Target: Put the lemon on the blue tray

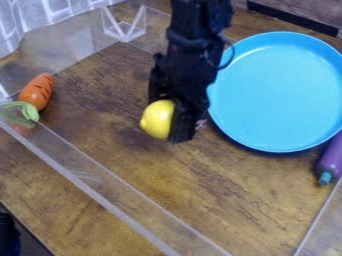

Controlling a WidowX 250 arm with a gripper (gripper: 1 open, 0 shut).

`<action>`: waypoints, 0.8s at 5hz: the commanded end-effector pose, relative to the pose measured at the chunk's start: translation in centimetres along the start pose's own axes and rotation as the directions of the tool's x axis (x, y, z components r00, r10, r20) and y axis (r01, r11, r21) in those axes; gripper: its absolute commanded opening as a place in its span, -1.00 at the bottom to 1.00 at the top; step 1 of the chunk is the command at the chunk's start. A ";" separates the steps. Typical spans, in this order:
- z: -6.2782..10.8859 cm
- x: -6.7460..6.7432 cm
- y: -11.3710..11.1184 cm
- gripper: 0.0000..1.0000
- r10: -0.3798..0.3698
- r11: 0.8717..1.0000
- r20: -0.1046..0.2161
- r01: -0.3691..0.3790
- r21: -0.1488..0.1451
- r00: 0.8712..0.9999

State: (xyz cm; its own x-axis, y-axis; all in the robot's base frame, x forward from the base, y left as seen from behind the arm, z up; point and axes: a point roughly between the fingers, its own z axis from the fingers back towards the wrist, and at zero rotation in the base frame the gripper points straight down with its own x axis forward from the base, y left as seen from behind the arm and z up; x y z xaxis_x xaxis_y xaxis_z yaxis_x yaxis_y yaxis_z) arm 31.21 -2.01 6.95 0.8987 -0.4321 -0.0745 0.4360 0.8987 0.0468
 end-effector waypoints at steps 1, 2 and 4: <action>5.0 2.4 -0.1 -1.00 -0.010 0.998 0.102 0.003 0.070 0.995; 7.0 4.2 0.0 -1.00 -0.021 0.994 0.128 0.007 0.111 0.992; 6.5 7.4 -0.8 -1.00 -0.030 0.991 0.151 0.010 0.133 0.988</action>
State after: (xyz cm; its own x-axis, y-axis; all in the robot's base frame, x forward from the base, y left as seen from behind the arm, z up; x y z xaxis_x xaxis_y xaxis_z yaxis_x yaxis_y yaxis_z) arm 37.05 -5.63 10.43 0.8937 -0.4486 0.0016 0.4429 0.8829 0.1559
